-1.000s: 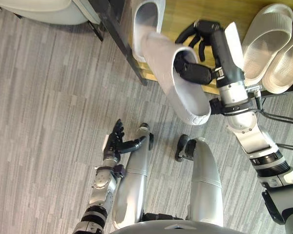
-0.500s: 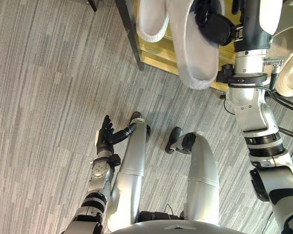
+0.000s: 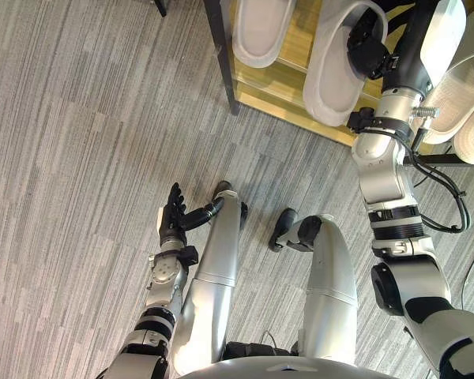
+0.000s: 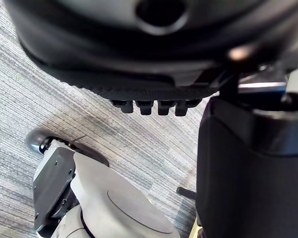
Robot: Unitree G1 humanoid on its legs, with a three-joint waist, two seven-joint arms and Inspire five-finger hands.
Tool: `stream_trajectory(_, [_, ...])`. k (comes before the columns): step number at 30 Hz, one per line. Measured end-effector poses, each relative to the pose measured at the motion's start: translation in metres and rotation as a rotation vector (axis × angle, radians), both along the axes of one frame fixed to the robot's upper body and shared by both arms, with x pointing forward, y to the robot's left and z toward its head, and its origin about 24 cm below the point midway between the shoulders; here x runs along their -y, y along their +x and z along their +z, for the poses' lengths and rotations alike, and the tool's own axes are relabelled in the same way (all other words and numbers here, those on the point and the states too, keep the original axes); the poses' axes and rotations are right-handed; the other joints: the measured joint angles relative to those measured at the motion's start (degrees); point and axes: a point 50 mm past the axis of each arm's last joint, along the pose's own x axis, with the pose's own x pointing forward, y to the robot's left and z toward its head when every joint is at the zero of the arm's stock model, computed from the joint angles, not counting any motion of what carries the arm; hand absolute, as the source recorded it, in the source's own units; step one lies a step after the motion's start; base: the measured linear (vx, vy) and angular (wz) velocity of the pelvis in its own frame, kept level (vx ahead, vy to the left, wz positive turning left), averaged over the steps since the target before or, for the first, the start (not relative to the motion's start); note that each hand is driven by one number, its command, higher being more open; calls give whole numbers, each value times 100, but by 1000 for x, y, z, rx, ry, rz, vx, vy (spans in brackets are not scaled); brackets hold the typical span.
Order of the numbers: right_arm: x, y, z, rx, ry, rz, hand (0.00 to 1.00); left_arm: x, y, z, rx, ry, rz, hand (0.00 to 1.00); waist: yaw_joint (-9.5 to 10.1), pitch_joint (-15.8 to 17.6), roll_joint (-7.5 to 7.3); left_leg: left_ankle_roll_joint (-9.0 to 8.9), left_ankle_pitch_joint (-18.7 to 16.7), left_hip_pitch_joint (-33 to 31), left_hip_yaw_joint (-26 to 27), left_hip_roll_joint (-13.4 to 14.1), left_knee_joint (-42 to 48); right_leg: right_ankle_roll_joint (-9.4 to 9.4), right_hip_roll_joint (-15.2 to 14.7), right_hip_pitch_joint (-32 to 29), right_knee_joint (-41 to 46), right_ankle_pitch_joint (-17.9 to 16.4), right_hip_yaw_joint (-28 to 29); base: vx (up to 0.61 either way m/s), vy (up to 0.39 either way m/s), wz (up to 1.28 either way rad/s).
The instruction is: Organize the slippers on the shoe rack
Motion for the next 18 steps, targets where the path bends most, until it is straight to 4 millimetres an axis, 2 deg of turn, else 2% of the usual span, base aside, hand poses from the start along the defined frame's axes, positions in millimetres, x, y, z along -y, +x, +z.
stream_trajectory(4, [-8,6,9,23,27,0,100,1,2,2,3,1,12,100,17,-41,6,-23,13,-98,-3,1,-3,-28,-3,-113,33,-15,-6,0,0,0])
stream_trajectory(9, [-10,13,3,-16,52,-1,100,3,4,2,1,-1,6,100,52,-44,11,-24,13,-108,-5,-13,-17,-52,-22,-120,39,-40,-15,12,-5,2])
stream_trajectory(13, [-14,13,6,4,102,22,100,4,4,2,-4,0,4,100,56,-68,28,-26,14,-109,-4,-27,-23,-67,-39,-125,56,-55,-17,9,-2,2])
stream_trajectory(18, [-19,15,11,9,160,71,100,9,3,-2,-26,-13,-9,100,80,-163,145,-34,19,-92,-4,-28,-45,-79,-42,-116,58,-62,-18,0,0,0])
